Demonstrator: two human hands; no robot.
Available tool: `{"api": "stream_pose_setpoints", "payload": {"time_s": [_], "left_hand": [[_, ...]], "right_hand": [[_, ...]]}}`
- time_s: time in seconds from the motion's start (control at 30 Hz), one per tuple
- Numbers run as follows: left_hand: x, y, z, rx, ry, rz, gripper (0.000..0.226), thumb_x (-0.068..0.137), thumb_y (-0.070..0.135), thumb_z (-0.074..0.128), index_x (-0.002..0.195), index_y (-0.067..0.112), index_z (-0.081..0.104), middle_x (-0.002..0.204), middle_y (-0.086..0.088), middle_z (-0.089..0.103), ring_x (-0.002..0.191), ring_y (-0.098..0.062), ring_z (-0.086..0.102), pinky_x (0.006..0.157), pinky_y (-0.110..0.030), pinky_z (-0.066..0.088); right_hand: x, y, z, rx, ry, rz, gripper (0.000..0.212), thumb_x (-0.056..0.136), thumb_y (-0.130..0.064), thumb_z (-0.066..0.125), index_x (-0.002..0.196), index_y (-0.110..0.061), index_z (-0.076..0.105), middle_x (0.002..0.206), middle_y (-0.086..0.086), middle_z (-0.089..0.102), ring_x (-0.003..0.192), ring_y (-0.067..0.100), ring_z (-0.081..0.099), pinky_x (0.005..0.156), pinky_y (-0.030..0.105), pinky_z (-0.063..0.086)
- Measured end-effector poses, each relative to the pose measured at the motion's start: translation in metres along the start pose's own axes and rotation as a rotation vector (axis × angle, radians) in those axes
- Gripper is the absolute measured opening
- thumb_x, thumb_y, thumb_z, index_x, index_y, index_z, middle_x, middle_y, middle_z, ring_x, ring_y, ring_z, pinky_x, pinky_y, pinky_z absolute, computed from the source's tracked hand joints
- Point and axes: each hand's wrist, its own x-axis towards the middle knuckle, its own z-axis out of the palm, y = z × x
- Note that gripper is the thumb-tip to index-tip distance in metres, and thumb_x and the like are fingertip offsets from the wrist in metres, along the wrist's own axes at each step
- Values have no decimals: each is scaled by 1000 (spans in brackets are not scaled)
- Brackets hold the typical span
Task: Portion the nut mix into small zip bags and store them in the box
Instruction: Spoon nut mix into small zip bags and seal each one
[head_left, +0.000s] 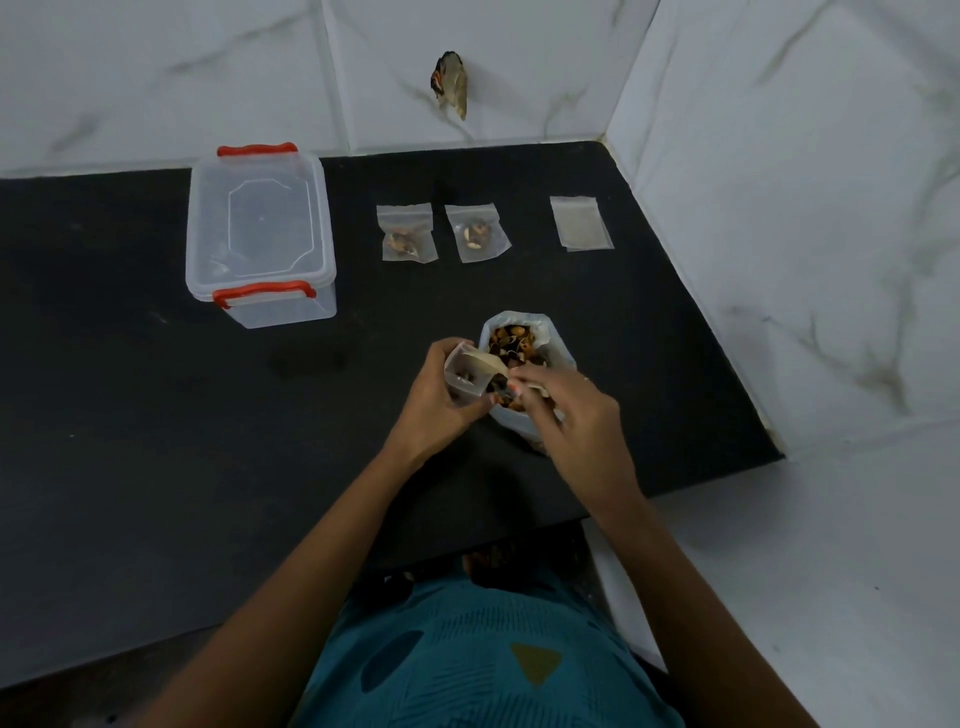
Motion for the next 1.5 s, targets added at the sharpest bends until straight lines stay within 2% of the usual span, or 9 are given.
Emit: {"api": "stream_pose_setpoints", "payload": {"time_s": [0.17, 0.27, 0.47, 0.73, 0.9, 1.0, 1.17, 1.33, 1.5], "left_hand": [[0, -4, 0, -5, -1, 2, 54, 77, 7, 72, 117, 21, 39, 116, 3, 48, 113, -14, 49, 92, -23, 43], [0, -6, 2, -30, -15, -19, 54, 78, 8, 71, 119, 21, 39, 119, 4, 48, 115, -12, 48, 90, -18, 44], [-2, -12, -1, -52, -16, -1, 52, 78, 4, 70, 119, 16, 41, 114, 14, 48, 108, 2, 50, 89, -12, 43], [1, -23, -6, -44, -76, -71, 57, 78, 2, 68, 125, 14, 39, 125, 16, 44, 111, 17, 44, 89, -3, 39], [1, -27, -5, -64, -137, -124, 55, 79, -3, 65, 125, 14, 39, 126, 25, 39, 109, 25, 41, 88, 0, 36], [0, -28, -4, -72, -154, -138, 53, 79, -5, 64, 119, 21, 40, 126, 21, 42, 111, 20, 44, 91, -4, 39], [0, -26, -3, -93, -169, -145, 51, 79, -7, 62, 117, 20, 41, 122, 21, 46, 108, 17, 47, 87, -4, 41], [0, -23, -2, -101, -194, -138, 51, 80, -9, 61, 118, 19, 41, 122, 17, 47, 101, 8, 53, 80, -7, 45], [1, -23, -1, -98, -173, -128, 51, 80, -9, 61, 118, 18, 41, 124, 17, 46, 108, 15, 48, 85, -5, 41]], "right_hand": [[-1, 2, -2, 22, 23, -19, 24, 85, -12, 55, 99, 3, 65, 90, 9, 69, 92, 6, 59, 83, 12, 47], [3, 0, -6, 202, 119, 283, 15, 87, -10, 57, 101, -8, 63, 80, -9, 65, 76, -7, 61, 69, 7, 49], [9, 23, -17, 356, 335, 627, 16, 92, -12, 52, 86, -18, 64, 68, -4, 62, 60, -2, 58, 58, 14, 48], [2, 51, 11, 127, 166, 630, 16, 92, -11, 53, 99, -3, 65, 73, -11, 59, 64, -6, 58, 63, 6, 46], [0, 52, 24, 78, 102, 544, 20, 92, -10, 54, 105, 1, 65, 88, 5, 66, 80, 7, 63, 69, 3, 47], [-3, 50, 29, 168, 126, 613, 17, 92, -10, 54, 95, 1, 67, 75, -5, 63, 65, -6, 59, 65, 6, 47], [1, 55, 29, 403, 256, 851, 24, 93, -10, 52, 72, -10, 63, 62, -3, 60, 52, -4, 56, 56, 9, 46], [4, 54, 28, 464, 282, 918, 23, 93, -11, 52, 72, -10, 63, 63, 1, 61, 51, -4, 56, 54, 9, 46], [5, 57, 23, 524, 337, 980, 24, 93, -13, 52, 72, -10, 63, 63, 1, 61, 52, -1, 55, 54, 11, 46]]}}
